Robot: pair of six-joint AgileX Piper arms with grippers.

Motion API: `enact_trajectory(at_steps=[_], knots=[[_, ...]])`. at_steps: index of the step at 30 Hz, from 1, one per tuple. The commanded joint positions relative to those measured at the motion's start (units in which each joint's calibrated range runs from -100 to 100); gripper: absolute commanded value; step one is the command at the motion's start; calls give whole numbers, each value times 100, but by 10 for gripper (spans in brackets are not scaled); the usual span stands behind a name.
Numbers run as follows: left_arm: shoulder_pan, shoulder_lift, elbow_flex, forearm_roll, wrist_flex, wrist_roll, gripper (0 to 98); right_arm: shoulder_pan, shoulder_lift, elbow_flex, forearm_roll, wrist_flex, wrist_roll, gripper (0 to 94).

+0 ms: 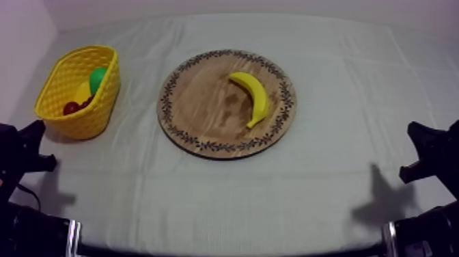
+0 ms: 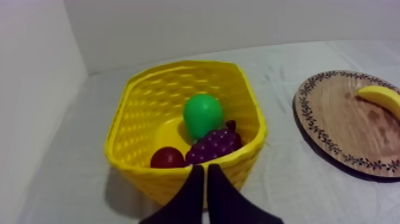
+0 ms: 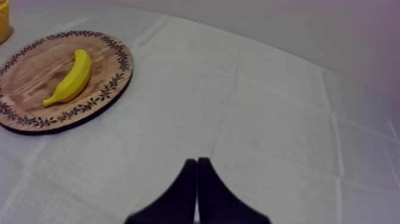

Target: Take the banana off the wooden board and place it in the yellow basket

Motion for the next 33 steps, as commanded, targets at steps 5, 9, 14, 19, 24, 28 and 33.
enact_trajectory(at_steps=[5,9,14,19,24,28,33], knots=[[165,-12,89,188,-183,250,0,0,0,-3,2,6,0,3],[165,-12,89,188,-183,253,0,0,0,-3,2,6,-3,3],[165,-12,89,188,-183,257,0,0,0,-3,2,6,-1,3],[161,-12,78,188,-192,251,0,0,0,-3,2,6,0,3],[162,182,-2,24,-426,387,0,0,0,-3,2,6,0,3],[183,577,-444,-44,-500,507,0,0,0,-3,2,6,0,3],[188,1310,-1341,-62,-506,570,0,0,0,-3,2,6,0,3]])
